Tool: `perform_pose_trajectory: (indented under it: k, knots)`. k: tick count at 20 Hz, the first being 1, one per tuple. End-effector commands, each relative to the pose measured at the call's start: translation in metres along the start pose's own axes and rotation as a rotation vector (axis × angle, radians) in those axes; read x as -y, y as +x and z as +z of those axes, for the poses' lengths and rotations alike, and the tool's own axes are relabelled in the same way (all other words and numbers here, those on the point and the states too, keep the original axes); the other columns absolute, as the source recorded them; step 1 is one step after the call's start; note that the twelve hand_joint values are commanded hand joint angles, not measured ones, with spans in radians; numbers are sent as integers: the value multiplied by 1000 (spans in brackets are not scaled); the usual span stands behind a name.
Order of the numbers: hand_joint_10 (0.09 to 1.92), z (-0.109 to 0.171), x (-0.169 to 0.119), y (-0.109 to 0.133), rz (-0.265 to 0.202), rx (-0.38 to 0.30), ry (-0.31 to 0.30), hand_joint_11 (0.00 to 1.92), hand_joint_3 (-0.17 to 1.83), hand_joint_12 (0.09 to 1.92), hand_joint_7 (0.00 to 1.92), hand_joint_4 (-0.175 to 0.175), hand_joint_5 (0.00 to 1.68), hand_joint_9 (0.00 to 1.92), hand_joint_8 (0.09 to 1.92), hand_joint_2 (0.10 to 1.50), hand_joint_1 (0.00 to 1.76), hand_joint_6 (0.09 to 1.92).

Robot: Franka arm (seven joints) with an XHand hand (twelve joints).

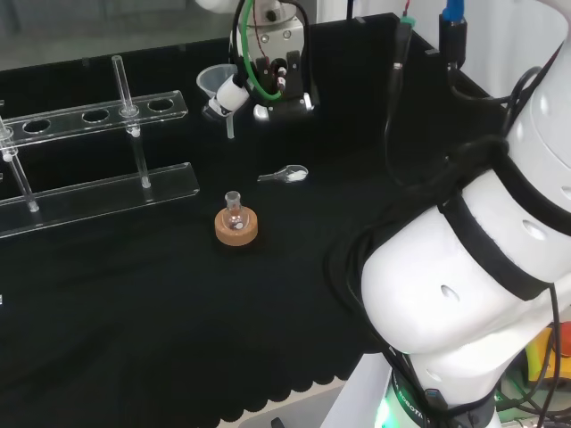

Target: Place the funnel on the round-bottom flask.

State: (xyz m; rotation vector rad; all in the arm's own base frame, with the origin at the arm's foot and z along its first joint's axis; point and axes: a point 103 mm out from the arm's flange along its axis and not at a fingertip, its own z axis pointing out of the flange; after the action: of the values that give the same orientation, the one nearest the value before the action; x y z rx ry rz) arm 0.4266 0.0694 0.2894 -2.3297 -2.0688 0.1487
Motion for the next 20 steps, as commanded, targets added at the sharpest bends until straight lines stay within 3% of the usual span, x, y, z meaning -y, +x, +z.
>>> perform_pose_trajectory:
  k: [1, 6, 20]
  knots:
    - [279, 7, 13, -17, 62, -39, -31, 0, 597, 1460, 1362, 175, 1172, 963, 283, 548, 848, 442]
    - [278, 18, 25, -20, 68, -59, -13, 0, 599, 1460, 1364, 175, 1174, 964, 282, 547, 850, 442]
    - [272, 35, 31, 0, -5, -67, 36, 0, 606, 1459, 1368, 175, 1179, 968, 280, 545, 856, 440]
